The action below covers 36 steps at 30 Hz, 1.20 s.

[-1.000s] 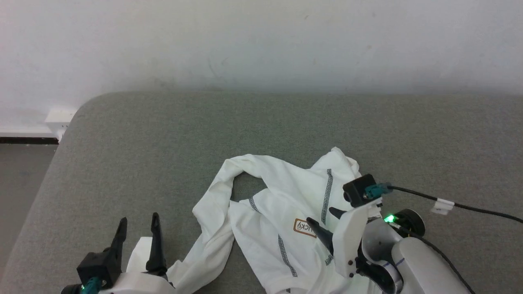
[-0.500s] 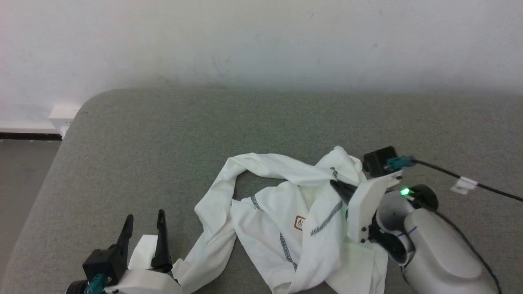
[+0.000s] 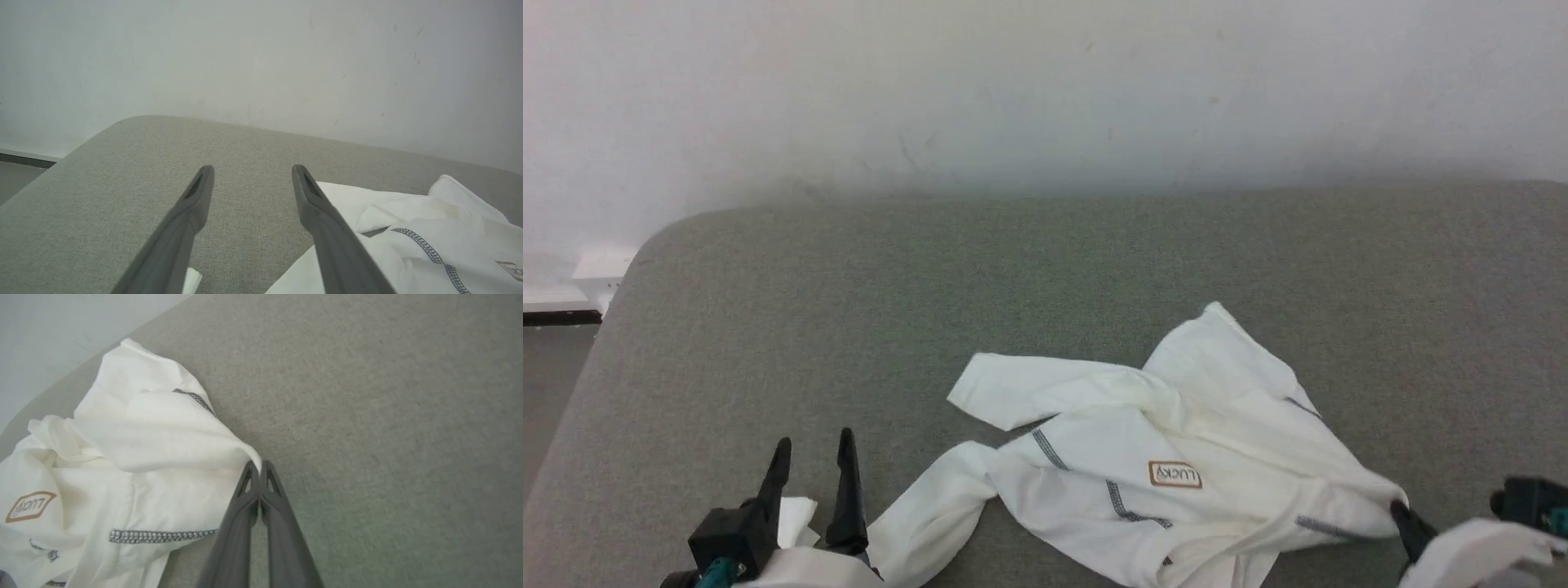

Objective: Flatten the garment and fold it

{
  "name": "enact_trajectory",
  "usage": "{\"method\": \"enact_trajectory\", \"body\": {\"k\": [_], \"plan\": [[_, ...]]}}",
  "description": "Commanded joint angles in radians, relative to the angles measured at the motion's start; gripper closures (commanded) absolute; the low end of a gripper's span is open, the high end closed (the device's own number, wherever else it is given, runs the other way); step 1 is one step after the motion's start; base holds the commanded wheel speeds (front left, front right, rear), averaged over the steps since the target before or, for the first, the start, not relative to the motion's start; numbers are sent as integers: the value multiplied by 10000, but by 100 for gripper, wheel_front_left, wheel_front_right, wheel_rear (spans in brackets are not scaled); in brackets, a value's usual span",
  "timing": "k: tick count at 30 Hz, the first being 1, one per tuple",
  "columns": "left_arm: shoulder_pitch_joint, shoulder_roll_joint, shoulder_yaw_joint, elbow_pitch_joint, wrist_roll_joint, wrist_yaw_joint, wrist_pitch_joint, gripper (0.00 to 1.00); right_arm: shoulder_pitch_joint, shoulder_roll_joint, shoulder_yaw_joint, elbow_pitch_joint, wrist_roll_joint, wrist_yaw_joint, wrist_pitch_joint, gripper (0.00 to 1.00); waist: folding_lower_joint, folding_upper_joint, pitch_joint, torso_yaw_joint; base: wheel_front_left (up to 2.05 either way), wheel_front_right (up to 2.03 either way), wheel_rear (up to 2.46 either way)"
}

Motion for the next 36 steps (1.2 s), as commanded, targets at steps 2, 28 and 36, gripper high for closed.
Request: {"method": "enact_trajectory", "body": {"k": [2, 28, 36], "plan": [[159, -9, 97, 32, 104, -66, -47, 0, 634, 229, -457, -364, -325, -7, 163, 100, 0, 0, -20, -158, 0, 0, 0], [-505, -401, -93, 429, 293, -556, -47, 0, -3655, -1547, 6258, -757, -58, -7, 3298, 0, 0, 0, 455, 511, 0, 0, 0], [-663, -550, 26, 627, 408, -783, -47, 0, -4940, -1625, 7284, 1080, 346, -7, 2534, 100, 0, 0, 592, 544, 0, 0, 0]]}}
